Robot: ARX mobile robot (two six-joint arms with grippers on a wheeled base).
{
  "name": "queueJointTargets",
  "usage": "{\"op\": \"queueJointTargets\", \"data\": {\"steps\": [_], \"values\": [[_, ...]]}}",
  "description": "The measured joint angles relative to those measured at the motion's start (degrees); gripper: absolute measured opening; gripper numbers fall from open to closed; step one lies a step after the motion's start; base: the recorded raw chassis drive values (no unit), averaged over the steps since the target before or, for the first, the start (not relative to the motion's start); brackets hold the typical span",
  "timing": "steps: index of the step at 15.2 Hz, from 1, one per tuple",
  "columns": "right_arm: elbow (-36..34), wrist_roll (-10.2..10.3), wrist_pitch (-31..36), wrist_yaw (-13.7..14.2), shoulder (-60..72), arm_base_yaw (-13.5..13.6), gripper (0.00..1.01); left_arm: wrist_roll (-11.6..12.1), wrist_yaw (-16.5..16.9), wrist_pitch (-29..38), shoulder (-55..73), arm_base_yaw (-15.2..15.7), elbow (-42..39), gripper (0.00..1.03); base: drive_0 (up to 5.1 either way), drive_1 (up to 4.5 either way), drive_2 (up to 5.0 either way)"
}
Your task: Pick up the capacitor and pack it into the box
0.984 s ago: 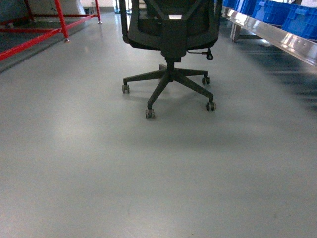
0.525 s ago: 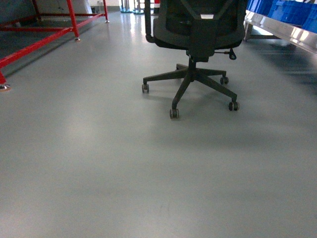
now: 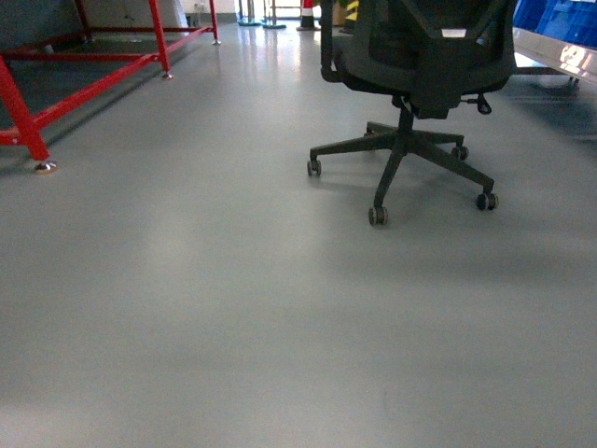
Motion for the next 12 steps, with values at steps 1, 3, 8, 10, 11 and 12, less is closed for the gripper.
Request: {"op": "queueJointTargets", "data": {"steps": [1,3,8,10,11,12], "values": [[0.0,0.0,0.0,0.0,0.0,0.0,0.98,0.0,0.0,0.1,0.0,0.0,0.0,0.44,-5.0,2.41,2.4],[0.0,0.0,-0.1,0.0,0.0,0.0,0.98,0.0,0.0,0.1,0.0,0.0,0.0,0.44,-5.0,2.41,2.4],[0.0,0.0,-0.1,0.0,0.0,0.0,0.98,0.0,0.0,0.0,0.0,0.0,0.0,0.44,-5.0,2.41,2.4],[0.0,0.0,0.0,0.0,0.0,0.0,0.98,0.0,0.0,0.0,0.0,0.0,0.0,0.44,-5.0,2.41,2.4],[0.0,0.0,0.2,0.0,0.0,0.0,0.98,0.0,-0.1,0.0,0.0,0.0,0.0,0.44,-5.0,2.41,2.4],[0.0,0.0,0.1,0.0,0.0,0.0,0.98,0.0,0.0,0.0,0.0,0.0,0.0,0.44,-5.0,2.41,2.4]]}}
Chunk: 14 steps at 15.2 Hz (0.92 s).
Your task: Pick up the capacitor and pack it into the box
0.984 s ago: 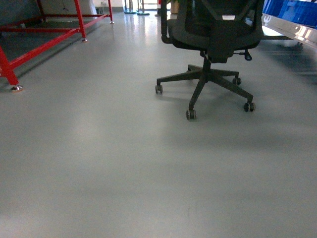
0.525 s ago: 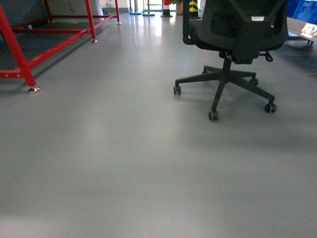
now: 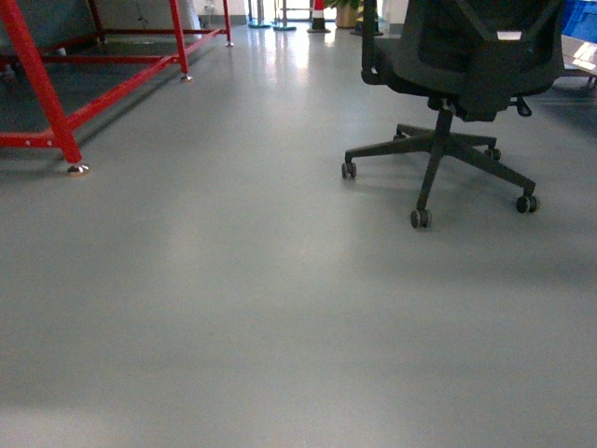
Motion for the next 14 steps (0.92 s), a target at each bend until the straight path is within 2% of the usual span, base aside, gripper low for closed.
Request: {"op": "queueJointTargets", "data": {"steps": [14], "values": [[0.0,0.0,-0.3,0.0,0.0,0.0,0.98,0.0,0.0,0.1,0.0,0.0,0.0,0.44,-5.1,2.4,2.4]]}}
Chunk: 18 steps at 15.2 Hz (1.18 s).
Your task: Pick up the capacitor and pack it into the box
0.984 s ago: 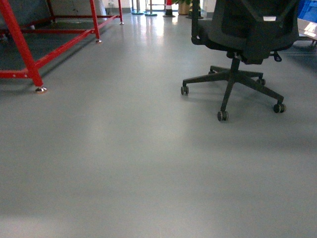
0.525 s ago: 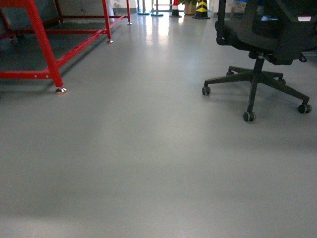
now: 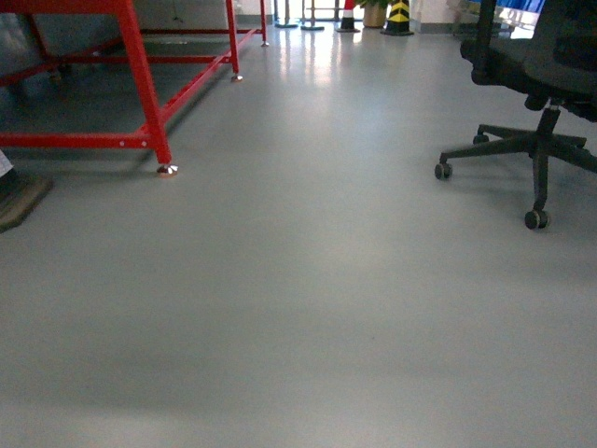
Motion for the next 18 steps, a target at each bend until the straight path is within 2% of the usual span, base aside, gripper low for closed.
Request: {"op": "queueJointTargets", "data": {"steps": [18], "values": [[0.0,0.0,0.2,0.0,0.0,0.0,0.98,0.0,-0.1,-0.1,0.0,0.0,0.0,0.44,-5.1,2.39,2.4]]}}
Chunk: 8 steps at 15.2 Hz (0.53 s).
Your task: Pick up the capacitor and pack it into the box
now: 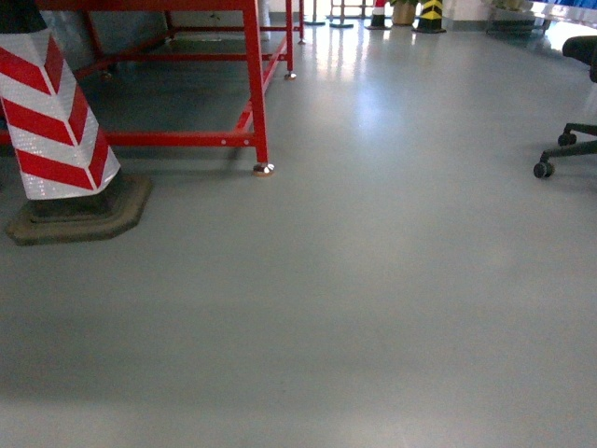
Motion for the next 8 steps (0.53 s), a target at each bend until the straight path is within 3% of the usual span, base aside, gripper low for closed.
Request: {"op": "queueJointTargets", "data": {"steps": [8], "values": [[0.0,0.0,-0.1,0.0,0.0,0.0,0.98,0.0,0.1,0.2,0.0,0.0,0.0,0.44,-5.0,2.42,2.4]]}}
